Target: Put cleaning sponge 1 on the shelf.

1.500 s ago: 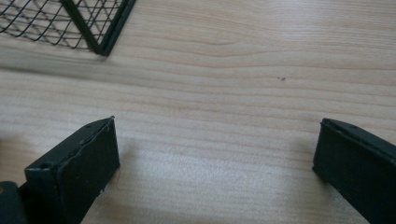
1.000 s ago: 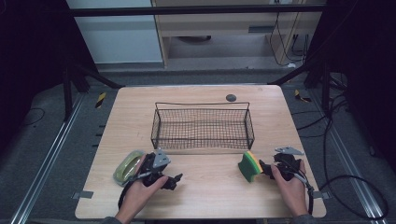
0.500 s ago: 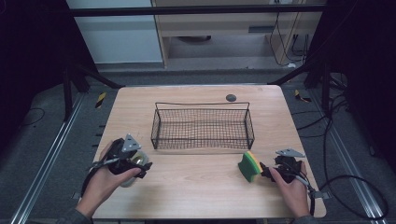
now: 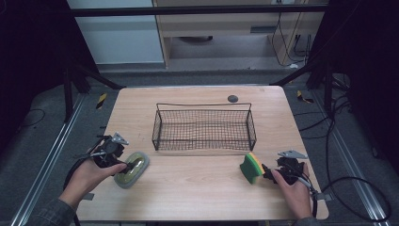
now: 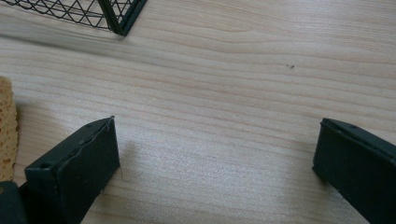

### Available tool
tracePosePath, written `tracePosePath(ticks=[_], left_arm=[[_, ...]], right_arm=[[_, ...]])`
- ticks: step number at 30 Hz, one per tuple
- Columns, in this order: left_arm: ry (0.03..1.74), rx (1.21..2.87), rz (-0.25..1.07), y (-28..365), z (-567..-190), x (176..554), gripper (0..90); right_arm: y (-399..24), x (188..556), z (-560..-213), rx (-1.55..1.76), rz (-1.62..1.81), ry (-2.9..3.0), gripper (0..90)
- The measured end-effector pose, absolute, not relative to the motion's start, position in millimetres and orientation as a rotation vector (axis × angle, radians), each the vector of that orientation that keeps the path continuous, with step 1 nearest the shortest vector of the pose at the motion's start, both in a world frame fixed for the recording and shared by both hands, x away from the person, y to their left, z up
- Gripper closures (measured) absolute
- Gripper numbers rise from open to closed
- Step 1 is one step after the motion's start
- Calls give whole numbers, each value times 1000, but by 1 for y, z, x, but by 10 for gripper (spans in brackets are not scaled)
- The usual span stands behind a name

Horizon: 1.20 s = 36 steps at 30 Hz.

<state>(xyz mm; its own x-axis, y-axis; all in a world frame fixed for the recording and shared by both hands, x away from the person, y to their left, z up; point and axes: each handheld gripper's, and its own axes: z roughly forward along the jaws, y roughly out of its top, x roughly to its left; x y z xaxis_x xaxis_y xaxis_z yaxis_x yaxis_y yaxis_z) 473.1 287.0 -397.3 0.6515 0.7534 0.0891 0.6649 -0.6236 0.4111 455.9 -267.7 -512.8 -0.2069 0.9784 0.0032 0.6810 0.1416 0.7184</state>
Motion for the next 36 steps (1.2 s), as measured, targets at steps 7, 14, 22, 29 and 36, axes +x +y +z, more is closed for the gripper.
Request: tracePosePath(ticks=[7, 14, 22, 29, 36], left_arm=[[1207, 2584, 278, 293, -412, 481, 432], [1229, 2602, 228, 293, -416, 484, 515], [1252, 2632, 172, 293, -424, 488, 560], [1243, 2655, 149, 289, -426, 491, 570], [1247, 2659, 131, 289, -428, 493, 624]], right_arm=[[-269, 455, -513, 1575, 831, 1966, 5], [-269, 456, -513, 1568, 830, 1971, 5], [-269, 456, -512, 1565, 830, 1976, 5], [-269, 456, -512, 1564, 833, 1979, 5], [-270, 456, -512, 1560, 831, 1984, 5]])
